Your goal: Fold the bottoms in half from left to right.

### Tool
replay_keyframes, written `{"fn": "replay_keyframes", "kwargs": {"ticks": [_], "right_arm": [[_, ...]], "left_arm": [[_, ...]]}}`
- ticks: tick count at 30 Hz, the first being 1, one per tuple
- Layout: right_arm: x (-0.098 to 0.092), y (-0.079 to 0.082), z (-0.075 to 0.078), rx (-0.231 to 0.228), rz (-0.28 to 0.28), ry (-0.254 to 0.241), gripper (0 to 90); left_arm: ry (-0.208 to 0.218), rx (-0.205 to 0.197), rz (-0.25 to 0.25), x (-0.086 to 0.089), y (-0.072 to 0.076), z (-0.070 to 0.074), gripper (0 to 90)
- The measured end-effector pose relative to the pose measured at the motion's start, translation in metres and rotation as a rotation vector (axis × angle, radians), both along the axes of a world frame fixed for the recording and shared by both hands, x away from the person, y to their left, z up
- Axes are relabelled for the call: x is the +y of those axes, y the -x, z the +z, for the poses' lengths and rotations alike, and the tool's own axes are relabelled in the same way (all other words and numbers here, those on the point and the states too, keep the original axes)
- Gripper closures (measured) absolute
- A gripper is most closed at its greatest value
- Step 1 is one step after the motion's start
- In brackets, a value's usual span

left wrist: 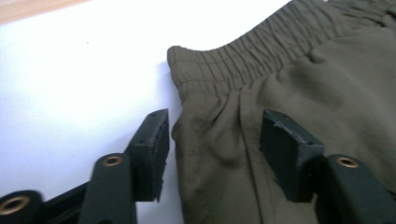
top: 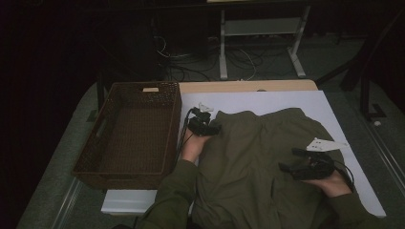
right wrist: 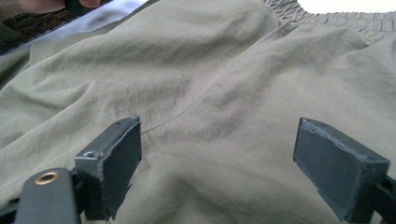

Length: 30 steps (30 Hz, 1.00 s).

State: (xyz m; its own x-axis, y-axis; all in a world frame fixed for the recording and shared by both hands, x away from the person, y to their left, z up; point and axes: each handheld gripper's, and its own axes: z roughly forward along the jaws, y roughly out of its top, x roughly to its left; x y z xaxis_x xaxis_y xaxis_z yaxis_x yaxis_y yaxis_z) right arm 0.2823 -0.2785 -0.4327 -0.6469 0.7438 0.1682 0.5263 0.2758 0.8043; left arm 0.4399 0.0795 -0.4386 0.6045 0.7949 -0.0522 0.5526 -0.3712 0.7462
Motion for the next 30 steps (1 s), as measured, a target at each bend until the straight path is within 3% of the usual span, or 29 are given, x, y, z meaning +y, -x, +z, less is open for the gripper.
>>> {"fn": "replay_keyframes", "kwargs": {"ticks": [12, 21, 30], "right_arm": [[0.000, 0.000, -0.001, 0.002, 0.003, 0.000, 15.4], [0.000, 0.000, -0.001, 0.001, 0.005, 0.003, 15.4], [0.000, 0.000, -0.001, 0.001, 0.001, 0.003, 15.4]], "left_arm": [[-0.009, 0.044, 0.022, -0.002, -0.013, -0.013, 58.5], [-0.033, 0.034, 0.009, -0.003, -0.011, -0.013, 70.1], [-0.010, 0.025, -0.029, -0.001, -0.010, -0.015, 87.4]]}}
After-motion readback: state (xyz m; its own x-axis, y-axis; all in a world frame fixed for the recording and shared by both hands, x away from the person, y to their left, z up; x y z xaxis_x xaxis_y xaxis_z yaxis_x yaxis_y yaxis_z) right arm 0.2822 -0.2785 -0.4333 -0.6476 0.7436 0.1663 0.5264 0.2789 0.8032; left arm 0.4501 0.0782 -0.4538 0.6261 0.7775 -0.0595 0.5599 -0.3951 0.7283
